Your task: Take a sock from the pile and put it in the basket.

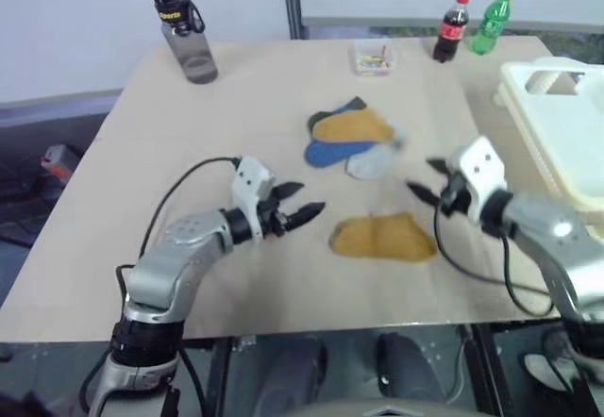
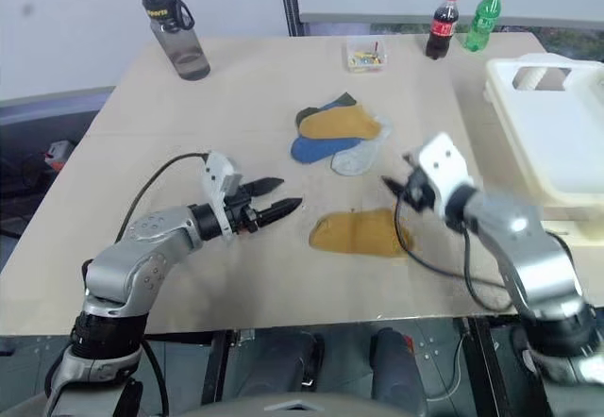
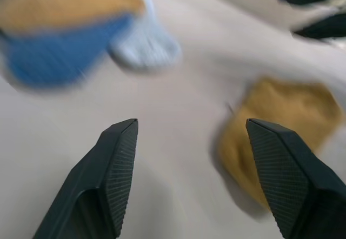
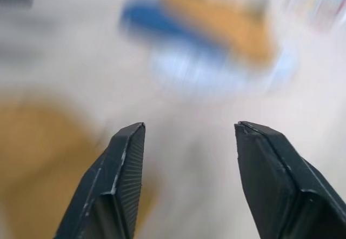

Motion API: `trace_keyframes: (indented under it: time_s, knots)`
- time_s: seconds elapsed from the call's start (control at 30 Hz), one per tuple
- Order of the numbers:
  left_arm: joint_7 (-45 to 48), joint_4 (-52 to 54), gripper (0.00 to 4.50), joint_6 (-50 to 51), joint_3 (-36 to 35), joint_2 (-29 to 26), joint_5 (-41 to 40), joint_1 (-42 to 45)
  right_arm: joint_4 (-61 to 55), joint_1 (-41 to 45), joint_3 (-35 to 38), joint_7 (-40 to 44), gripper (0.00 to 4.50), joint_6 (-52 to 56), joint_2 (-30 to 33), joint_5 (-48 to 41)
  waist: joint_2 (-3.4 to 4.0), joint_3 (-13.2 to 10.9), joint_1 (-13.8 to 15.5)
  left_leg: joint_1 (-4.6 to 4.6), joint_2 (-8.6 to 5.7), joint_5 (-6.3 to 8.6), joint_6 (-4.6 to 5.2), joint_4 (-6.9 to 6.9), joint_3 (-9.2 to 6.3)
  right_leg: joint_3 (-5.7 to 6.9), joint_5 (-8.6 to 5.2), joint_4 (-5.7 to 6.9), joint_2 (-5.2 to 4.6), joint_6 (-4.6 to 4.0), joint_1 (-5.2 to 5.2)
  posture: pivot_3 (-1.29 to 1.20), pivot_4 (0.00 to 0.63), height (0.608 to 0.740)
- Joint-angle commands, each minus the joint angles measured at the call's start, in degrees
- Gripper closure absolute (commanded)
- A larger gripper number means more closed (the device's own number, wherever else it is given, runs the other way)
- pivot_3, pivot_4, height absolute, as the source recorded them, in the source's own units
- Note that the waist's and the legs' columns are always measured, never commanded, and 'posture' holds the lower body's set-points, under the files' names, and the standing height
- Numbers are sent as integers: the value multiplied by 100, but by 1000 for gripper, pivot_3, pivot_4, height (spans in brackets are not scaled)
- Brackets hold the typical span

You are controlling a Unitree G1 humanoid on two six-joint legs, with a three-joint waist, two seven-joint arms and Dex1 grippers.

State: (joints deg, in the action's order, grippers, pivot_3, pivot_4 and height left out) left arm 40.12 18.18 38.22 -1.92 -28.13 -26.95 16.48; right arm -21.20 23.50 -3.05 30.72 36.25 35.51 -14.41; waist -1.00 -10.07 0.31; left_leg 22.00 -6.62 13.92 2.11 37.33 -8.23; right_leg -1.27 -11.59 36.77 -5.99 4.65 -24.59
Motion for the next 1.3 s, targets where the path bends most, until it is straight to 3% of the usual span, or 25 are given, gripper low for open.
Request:
trace_keyframes:
  time_s: [0.03, 0.2, 0.37, 0.53, 0.8, 0.87, 1.0, 1.3]
  knots:
    - [-131, -67, 1011, -332, -209, 6, 70, 111, 1649, 829, -397, -40, 1709, -1046, -380, 603, -5, 2, 22, -3, 0, -1, -2, -1, -3, 5, 1, 0, 1, -2, 4, 0, 150, 740]
    - [-456, 95, 1011, -306, -368, 55, 54, 64, 5291, 2573, -1043, -204, 1709, -3144, -1182, 1627, -8, -2, -109, 9, -5, -16, -24, -6, 11, -13, 6, -4, -1, -9, -15, 0, 150, 740]
    - [-766, 544, 1011, -182, -503, 98, -40, -259, 7660, 3487, -1321, -678, 1709, -4425, -1716, 2328, -7, -2, -159, 14, -3, -14, -26, -19, 1, -9, 6, -10, 0, -10, -22, 0, 150, 740]
    - [-975, 792, 1011, -102, -599, 88, -119, -441, 8674, 3852, -1283, -997, 1709, -5017, -1986, 2620, -6, -2, -259, 11, -3, -14, -27, -23, 3, -15, 6, -6, 2, -10, -24, 0, 150, 740]
    - [-1080, 948, 1011, -97, -682, 37, -224, -621, 9115, 4059, -1115, -1308, 1709, -5309, -2165, 2770, -3, -1, -275, -1, -2, -14, -27, -22, 4, -22, 6, 4, 7, -11, -20, 0, 150, 740]
    - [-1081, 983, 954, -102, -706, 29, -274, -656, 9156, 4050, -1111, -1358, 2477, -5350, -2203, 2817, -3, -1, -277, -1, -2, -14, -27, -22, 4, -23, 6, 4, 7, -11, -20, 0, 150, 740]
    - [-1083, 1054, 954, -88, -759, -5, -340, -703, 9236, 4063, -1123, -1526, 4427, -5403, -2286, 2922, -2, -2, -280, 0, -2, -14, -27, -22, 4, -23, 6, 4, 8, -11, -21, 0, 150, 740]
    - [-1099, 1137, 954, -100, -809, -26, -338, -822, 9347, 4087, -1100, -1809, 4478, -5433, -2476, 3055, -1, -1, -283, -1, -1, -13, -28, -22, 6, -25, 6, 4, 10, -12, -21, 0, 150, 740]
